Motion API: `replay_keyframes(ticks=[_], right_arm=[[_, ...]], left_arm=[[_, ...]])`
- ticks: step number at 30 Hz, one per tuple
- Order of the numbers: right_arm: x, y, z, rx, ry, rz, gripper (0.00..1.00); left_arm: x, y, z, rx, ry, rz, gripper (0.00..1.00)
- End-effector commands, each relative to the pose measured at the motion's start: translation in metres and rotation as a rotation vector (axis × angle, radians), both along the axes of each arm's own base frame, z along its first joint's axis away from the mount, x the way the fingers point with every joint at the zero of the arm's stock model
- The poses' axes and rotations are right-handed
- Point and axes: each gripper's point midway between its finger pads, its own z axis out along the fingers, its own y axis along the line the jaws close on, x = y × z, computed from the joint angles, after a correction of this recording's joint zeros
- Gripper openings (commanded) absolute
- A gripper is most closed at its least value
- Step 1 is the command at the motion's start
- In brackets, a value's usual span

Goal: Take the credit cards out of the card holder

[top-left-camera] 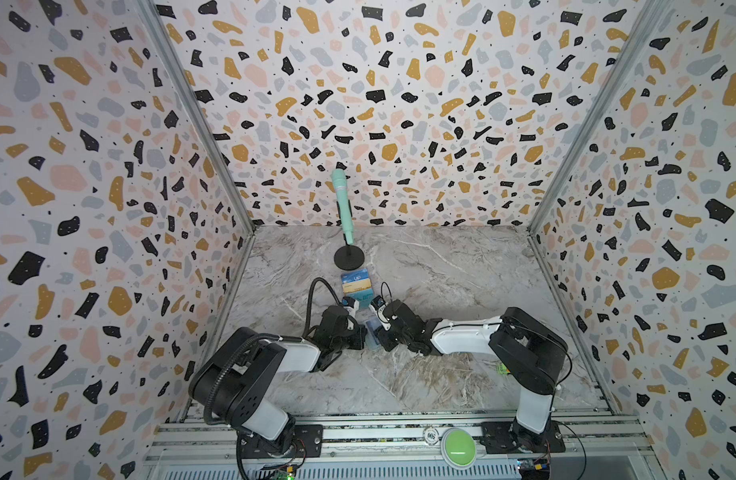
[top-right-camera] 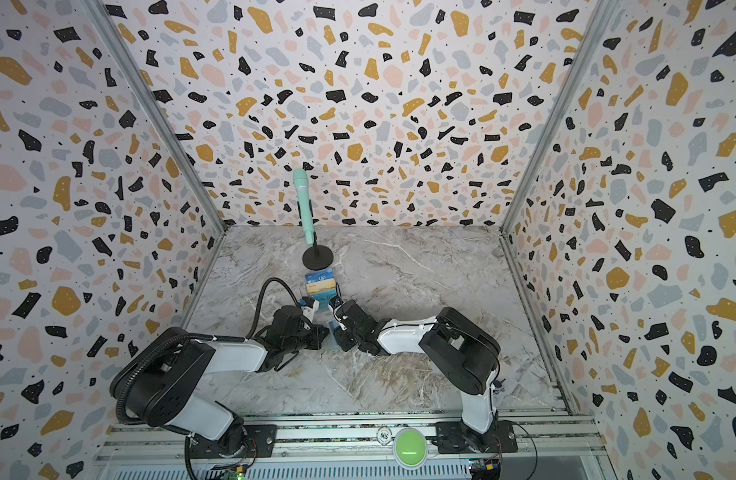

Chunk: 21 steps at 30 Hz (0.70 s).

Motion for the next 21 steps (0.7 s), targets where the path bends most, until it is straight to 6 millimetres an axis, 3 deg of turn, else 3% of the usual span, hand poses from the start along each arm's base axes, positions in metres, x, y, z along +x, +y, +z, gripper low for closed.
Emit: replay_keyframes(ticks=[1,21], right_arm=[[0.001,-0.016,-0.004,-0.066,0.003,-0.039,0.39],[0.019,-0.038,0.0,-0.161,-0.053,-0.157,0.38]], left_arm=[[-0.016,0.008,-0.023,0.069,0.074,-0.017,0.0],[-0.016,0.008,-0.021,0.079,0.076,-0.019,0.0]])
